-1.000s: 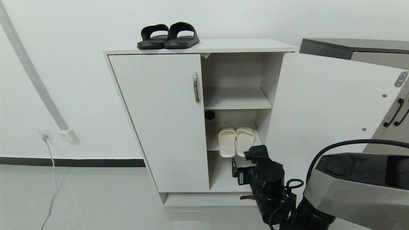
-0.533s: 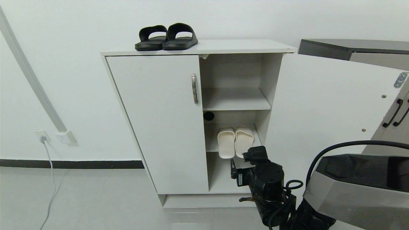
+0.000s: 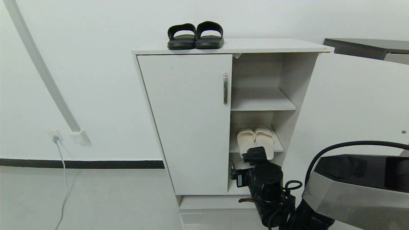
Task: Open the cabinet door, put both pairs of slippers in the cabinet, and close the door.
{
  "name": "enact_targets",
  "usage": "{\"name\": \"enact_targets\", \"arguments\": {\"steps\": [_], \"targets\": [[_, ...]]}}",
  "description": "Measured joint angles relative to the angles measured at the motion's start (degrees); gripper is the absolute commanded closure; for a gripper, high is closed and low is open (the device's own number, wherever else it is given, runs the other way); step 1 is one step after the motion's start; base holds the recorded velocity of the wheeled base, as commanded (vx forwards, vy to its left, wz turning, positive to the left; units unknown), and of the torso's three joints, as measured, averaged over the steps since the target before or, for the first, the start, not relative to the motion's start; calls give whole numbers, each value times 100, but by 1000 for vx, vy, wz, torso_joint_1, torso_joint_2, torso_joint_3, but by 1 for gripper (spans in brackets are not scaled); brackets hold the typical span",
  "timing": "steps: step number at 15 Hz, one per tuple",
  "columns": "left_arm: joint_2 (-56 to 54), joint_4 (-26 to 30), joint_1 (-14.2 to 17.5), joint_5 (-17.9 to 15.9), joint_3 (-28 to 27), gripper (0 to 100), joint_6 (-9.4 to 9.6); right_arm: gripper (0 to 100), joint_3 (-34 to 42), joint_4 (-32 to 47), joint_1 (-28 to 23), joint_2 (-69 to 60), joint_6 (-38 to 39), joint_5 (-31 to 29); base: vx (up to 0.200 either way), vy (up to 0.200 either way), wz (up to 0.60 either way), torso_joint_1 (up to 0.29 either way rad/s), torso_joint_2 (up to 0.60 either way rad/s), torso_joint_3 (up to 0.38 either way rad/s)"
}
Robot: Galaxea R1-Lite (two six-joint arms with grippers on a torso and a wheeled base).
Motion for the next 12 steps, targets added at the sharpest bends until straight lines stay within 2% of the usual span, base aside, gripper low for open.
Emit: {"name": "enact_targets", "arguments": {"steps": [6,12], "targets": [[0,0,1,-2,-2,100,-1,0,-1,-76,-6,15,-2,-2,0,200,0,2,2,2],[0,0,1,-2,-2,100,0,0,21,-128,-23,17,-9,-5,0,0,0,0,0,0]]}}
